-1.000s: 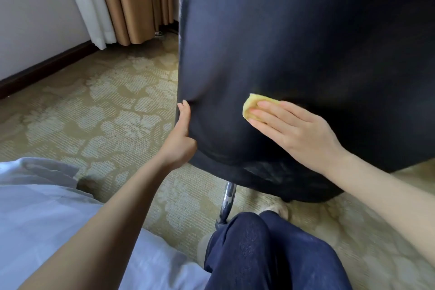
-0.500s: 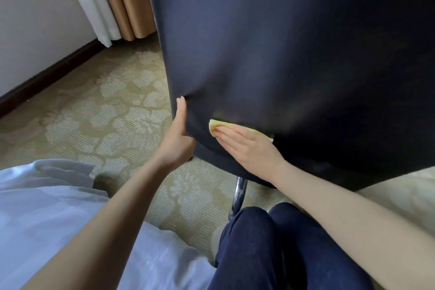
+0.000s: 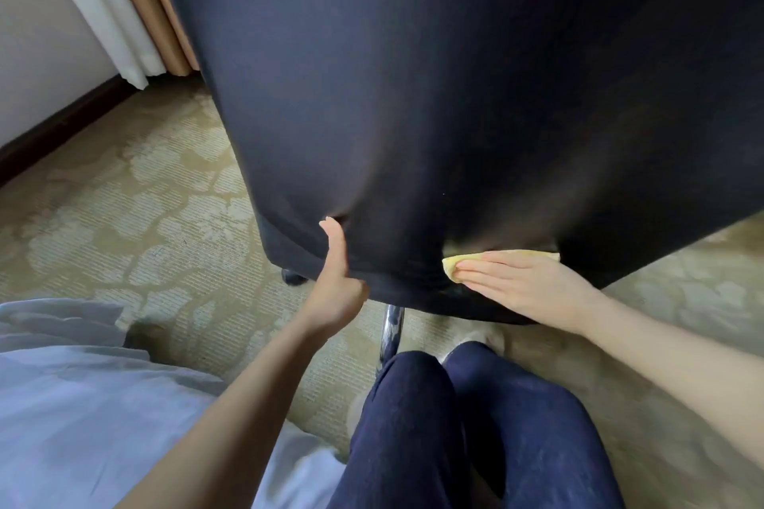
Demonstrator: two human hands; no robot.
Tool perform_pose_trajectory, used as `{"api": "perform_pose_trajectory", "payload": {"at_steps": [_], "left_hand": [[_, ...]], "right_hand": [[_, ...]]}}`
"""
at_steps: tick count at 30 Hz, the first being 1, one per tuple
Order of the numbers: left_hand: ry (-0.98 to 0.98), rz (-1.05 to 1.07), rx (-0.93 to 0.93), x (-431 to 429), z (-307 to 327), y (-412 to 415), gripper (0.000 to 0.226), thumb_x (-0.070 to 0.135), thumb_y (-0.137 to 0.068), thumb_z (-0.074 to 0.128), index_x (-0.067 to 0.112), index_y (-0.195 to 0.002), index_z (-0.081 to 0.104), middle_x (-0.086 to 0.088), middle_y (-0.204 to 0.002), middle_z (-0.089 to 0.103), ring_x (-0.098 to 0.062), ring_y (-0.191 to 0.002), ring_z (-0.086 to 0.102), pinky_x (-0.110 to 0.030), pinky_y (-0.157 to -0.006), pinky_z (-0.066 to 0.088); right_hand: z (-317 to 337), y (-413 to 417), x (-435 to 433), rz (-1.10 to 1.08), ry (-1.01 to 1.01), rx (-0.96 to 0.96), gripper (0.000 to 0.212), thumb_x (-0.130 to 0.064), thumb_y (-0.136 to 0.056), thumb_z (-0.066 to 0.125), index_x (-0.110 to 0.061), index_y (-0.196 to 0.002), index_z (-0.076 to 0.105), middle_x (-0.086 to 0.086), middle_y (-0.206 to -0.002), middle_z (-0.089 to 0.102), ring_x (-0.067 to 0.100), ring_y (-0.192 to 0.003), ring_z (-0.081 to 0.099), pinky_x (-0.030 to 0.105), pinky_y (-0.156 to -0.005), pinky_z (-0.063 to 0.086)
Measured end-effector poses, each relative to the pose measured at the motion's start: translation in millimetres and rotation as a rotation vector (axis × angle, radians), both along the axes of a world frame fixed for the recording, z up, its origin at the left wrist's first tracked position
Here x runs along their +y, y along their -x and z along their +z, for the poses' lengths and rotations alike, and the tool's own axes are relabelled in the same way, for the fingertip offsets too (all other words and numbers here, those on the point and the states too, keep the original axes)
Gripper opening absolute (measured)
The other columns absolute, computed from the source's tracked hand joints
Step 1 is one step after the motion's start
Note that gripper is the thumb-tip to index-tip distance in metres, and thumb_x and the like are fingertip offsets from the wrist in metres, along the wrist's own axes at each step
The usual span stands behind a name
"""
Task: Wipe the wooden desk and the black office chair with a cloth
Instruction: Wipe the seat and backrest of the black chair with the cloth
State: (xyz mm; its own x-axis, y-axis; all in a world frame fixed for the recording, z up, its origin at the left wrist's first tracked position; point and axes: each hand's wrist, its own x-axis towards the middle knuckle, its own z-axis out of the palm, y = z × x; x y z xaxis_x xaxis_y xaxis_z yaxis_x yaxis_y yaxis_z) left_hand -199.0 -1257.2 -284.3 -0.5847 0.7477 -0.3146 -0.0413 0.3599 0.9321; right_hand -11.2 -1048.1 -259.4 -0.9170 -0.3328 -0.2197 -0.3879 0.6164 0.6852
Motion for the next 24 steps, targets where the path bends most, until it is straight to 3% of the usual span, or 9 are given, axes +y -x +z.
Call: {"api": "perform_pose_trajectory", "payload": {"at_steps": [5, 10, 13, 16, 18, 19, 20, 23, 24], "left_hand": [[-0.006, 0.001, 0.042, 3.3, -0.7, -2.4, 0.105, -0.015, -0.080, 0.038, 0.034, -0.143, -0.030, 0.014, -0.147, 0.001, -0.005, -0.124, 0.009, -0.014, -0.091, 0.034], [0.004, -0.007, 0.068, 5.2, 2.2, -3.5, 0.104, -0.013, -0.082, 0.038, 0.035, -0.142, -0.031, 0.010, -0.156, -0.007, -0.008, -0.132, 0.010, -0.025, -0.097, 0.033], [0.012, -0.006, 0.059, 6.9, 1.7, -2.8, 0.104, -0.015, -0.082, 0.038, 0.036, -0.141, -0.032, 0.009, -0.158, -0.013, -0.016, -0.144, 0.001, -0.036, -0.113, 0.027], [0.030, 0.003, 0.070, 7.0, 2.3, -1.5, 0.105, -0.017, -0.081, 0.038, 0.034, -0.142, -0.031, 0.008, -0.157, -0.019, -0.015, -0.144, -0.001, -0.025, -0.109, 0.027], [0.063, 0.010, 0.073, 5.7, 3.2, -0.1, 0.104, -0.017, -0.082, 0.037, 0.035, -0.142, -0.030, 0.007, -0.157, -0.015, -0.007, -0.131, 0.016, -0.003, -0.084, 0.038], [0.072, 0.012, 0.072, 5.1, 3.6, 0.8, 0.104, -0.017, -0.083, 0.037, 0.036, -0.142, -0.030, 0.007, -0.157, -0.012, -0.005, -0.123, 0.021, 0.002, -0.070, 0.039], [0.071, 0.016, 0.071, 5.1, 3.3, 1.9, 0.104, -0.017, -0.083, 0.037, 0.036, -0.142, -0.030, 0.007, -0.157, -0.011, -0.005, -0.121, 0.023, 0.001, -0.067, 0.040], [0.063, 0.019, 0.081, 5.2, -0.1, 6.0, 0.103, -0.018, -0.082, 0.036, 0.034, -0.143, -0.030, 0.011, -0.156, -0.016, -0.008, -0.140, 0.010, -0.012, -0.096, 0.033], [0.063, 0.017, 0.084, 5.0, -0.1, 6.7, 0.103, -0.018, -0.082, 0.036, 0.035, -0.142, -0.029, 0.013, -0.155, -0.013, -0.004, -0.136, 0.011, -0.009, -0.095, 0.033]], "right_hand": [[52.0, -14.6, 11.3, -0.040, 0.022, 0.105, 0.059, -0.003, -0.081, 0.060, -0.011, -0.138, 0.047, 0.001, -0.145, 0.044, 0.014, -0.133, 0.042, 0.030, -0.109, 0.035], [78.1, -5.2, 1.4, -0.024, 0.082, 0.313, 0.047, 0.003, -0.093, 0.048, -0.009, -0.139, 0.047, 0.003, -0.145, 0.045, 0.017, -0.133, 0.042, 0.033, -0.112, 0.030], [79.5, 15.3, -12.4, -0.014, 0.184, 0.470, 0.043, 0.003, -0.097, 0.042, -0.008, -0.138, 0.048, 0.005, -0.144, 0.045, 0.018, -0.133, 0.042, 0.034, -0.113, 0.029], [67.5, 39.7, -24.5, 0.016, 0.254, 0.579, 0.042, 0.001, -0.097, 0.046, -0.009, -0.138, 0.048, 0.006, -0.144, 0.045, 0.019, -0.133, 0.042, 0.033, -0.110, 0.036], [52.1, 51.8, -28.6, 0.020, 0.288, 0.613, 0.043, -0.002, -0.097, 0.047, -0.009, -0.139, 0.046, 0.006, -0.144, 0.044, 0.018, -0.133, 0.042, 0.032, -0.108, 0.038], [43.6, 56.2, -30.1, 0.011, 0.300, 0.624, 0.045, -0.003, -0.096, 0.047, -0.009, -0.140, 0.045, 0.005, -0.145, 0.044, 0.017, -0.133, 0.042, 0.032, -0.109, 0.038], [34.3, 59.3, -31.1, -0.001, 0.305, 0.619, 0.046, -0.005, -0.096, 0.047, -0.010, -0.141, 0.044, 0.004, -0.146, 0.043, 0.016, -0.134, 0.041, 0.031, -0.110, 0.036], [0.5, 65.1, -33.4, -0.027, 0.211, 0.516, 0.049, -0.011, -0.095, 0.043, -0.010, -0.144, 0.039, 0.002, -0.150, 0.036, 0.015, -0.138, 0.034, 0.032, -0.116, 0.021], [-11.1, 65.6, -34.0, -0.026, 0.165, 0.463, 0.050, -0.015, -0.095, 0.044, -0.010, -0.144, 0.038, 0.003, -0.152, 0.033, 0.015, -0.140, 0.031, 0.034, -0.117, 0.015]]}}
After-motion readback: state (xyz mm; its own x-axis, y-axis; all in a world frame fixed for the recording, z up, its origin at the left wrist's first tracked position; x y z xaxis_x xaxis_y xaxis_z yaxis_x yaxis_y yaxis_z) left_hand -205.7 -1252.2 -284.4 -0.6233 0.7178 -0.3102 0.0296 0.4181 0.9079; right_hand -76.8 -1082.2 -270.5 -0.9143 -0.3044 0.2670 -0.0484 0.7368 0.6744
